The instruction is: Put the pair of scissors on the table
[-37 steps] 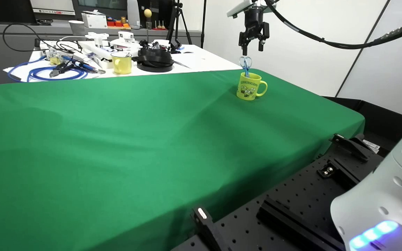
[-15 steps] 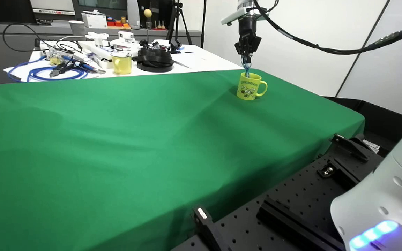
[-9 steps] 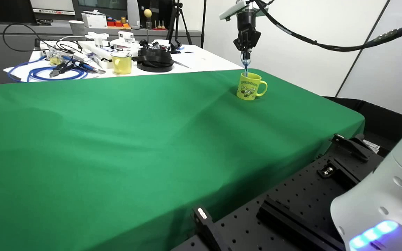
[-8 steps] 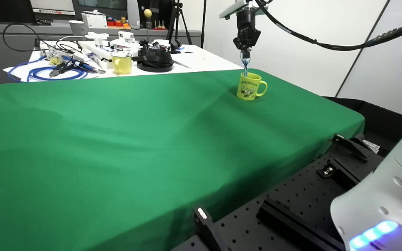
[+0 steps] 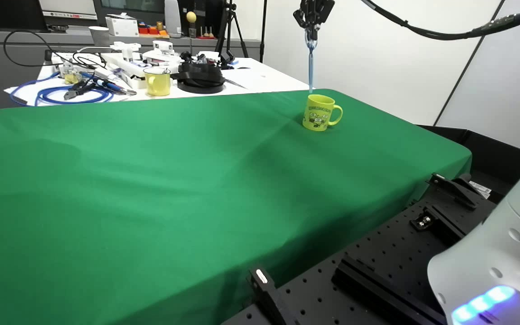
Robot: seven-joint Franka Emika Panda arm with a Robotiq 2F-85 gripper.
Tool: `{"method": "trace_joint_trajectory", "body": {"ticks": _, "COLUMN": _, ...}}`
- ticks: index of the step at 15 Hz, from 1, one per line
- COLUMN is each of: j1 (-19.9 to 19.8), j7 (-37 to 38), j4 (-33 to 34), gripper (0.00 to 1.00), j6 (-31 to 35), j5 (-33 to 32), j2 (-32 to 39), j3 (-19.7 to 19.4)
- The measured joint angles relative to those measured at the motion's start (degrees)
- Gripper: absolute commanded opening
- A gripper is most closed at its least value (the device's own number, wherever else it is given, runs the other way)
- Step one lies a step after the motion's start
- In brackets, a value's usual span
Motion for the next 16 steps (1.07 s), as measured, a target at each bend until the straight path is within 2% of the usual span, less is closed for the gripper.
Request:
{"method": "trace_joint_trajectory", "body": {"ticks": 7, "j1": 4.6, "j7": -3.6, "j4": -0.2, "gripper": 0.03, "j6": -3.4, "j5": -1.1, "j2": -1.6, "j3": 0.4}}
{"method": "trace_joint_trajectory", "body": {"ticks": 11, "j1": 7.7, "j7": -5.5, "j4": -2.1, "gripper": 0.03, "j6": -5.9, "j5": -3.9, "j2": 1.3, "j3": 0.3}}
{"method": "trace_joint_trajectory", "body": {"ticks": 16, "j1": 10.4, "j7": -6.7, "j4": -5.2, "gripper": 0.03, "j6": -5.7, "j5": -8.0, "j2": 5.6, "j3": 0.1}}
